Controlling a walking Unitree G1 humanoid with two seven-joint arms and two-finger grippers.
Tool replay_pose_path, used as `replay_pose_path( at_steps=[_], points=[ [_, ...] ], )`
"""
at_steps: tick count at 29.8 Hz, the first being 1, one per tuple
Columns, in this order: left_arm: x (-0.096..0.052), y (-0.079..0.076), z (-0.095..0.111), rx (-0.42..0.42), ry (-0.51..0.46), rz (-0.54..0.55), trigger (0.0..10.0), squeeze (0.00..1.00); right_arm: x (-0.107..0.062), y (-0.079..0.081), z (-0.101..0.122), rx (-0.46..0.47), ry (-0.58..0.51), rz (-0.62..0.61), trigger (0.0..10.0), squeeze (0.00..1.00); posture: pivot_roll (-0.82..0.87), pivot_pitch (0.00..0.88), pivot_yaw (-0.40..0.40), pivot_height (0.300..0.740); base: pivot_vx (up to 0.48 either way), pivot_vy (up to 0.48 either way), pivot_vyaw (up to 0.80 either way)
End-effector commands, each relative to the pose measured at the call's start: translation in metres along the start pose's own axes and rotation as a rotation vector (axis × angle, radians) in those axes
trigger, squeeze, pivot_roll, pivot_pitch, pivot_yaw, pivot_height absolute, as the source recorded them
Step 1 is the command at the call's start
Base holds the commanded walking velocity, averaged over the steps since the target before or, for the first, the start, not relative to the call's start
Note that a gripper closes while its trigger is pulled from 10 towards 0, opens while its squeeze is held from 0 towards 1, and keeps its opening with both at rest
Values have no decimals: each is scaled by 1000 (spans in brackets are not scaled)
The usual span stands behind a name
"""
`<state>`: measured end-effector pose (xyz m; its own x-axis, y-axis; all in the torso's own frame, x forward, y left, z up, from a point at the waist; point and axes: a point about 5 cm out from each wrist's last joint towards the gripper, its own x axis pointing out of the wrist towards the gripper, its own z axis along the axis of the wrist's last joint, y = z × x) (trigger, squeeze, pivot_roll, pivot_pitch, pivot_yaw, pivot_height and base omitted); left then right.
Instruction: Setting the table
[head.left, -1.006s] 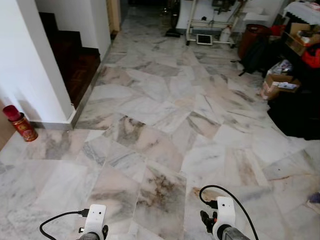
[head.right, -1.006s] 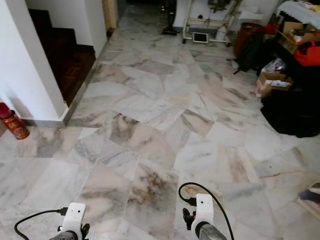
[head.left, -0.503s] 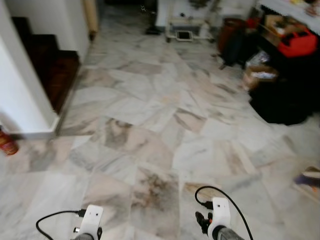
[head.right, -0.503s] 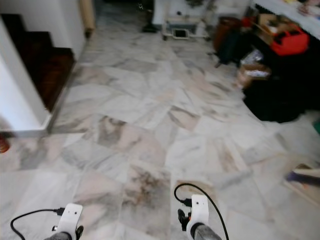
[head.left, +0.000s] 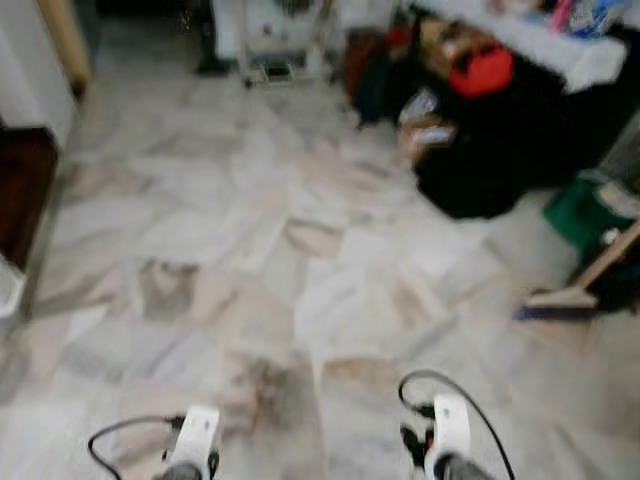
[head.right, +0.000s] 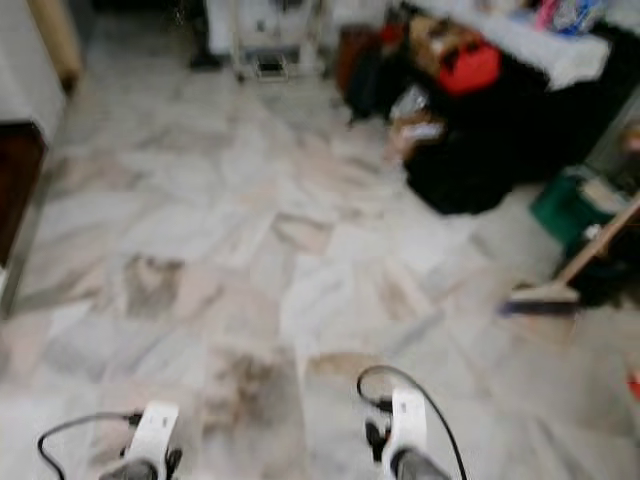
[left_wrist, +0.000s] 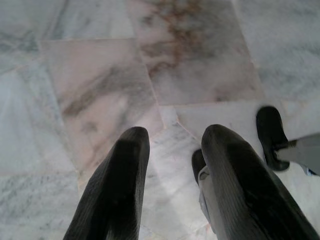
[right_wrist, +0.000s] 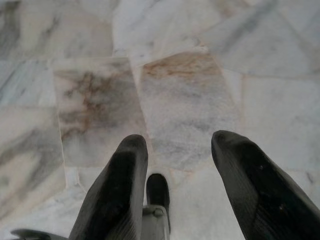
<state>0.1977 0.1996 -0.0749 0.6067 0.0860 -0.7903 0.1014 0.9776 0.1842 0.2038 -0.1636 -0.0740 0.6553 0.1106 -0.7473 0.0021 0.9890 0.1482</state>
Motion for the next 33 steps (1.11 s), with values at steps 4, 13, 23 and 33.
replay_pose_path(
  at_steps=[4, 13, 23, 33],
  points=[
    [0, -1, -2, 44, 11, -1, 10000, 0, -1, -4, -4, 9, 15, -14, 10000, 0, 42, 64, -47, 740, 0, -93, -712],
    [0, -3, -5, 16, 24, -2, 10000, 0, -2, -6, -3, 3, 15, -17, 10000, 0, 50, 59, -54, 740, 0, -141, -712],
    [-1, -3, -6, 33, 21, -3, 10000, 0, -2, -7, -2, -8, 14, -14, 10000, 0, 53, 41, -55, 740, 0, -128, -712],
    [-1, -4, -6, 31, 22, -10, 10000, 0, -2, -7, -4, -13, 19, -11, 10000, 0, 50, 30, -54, 740, 0, -39, -712]
  ],
)
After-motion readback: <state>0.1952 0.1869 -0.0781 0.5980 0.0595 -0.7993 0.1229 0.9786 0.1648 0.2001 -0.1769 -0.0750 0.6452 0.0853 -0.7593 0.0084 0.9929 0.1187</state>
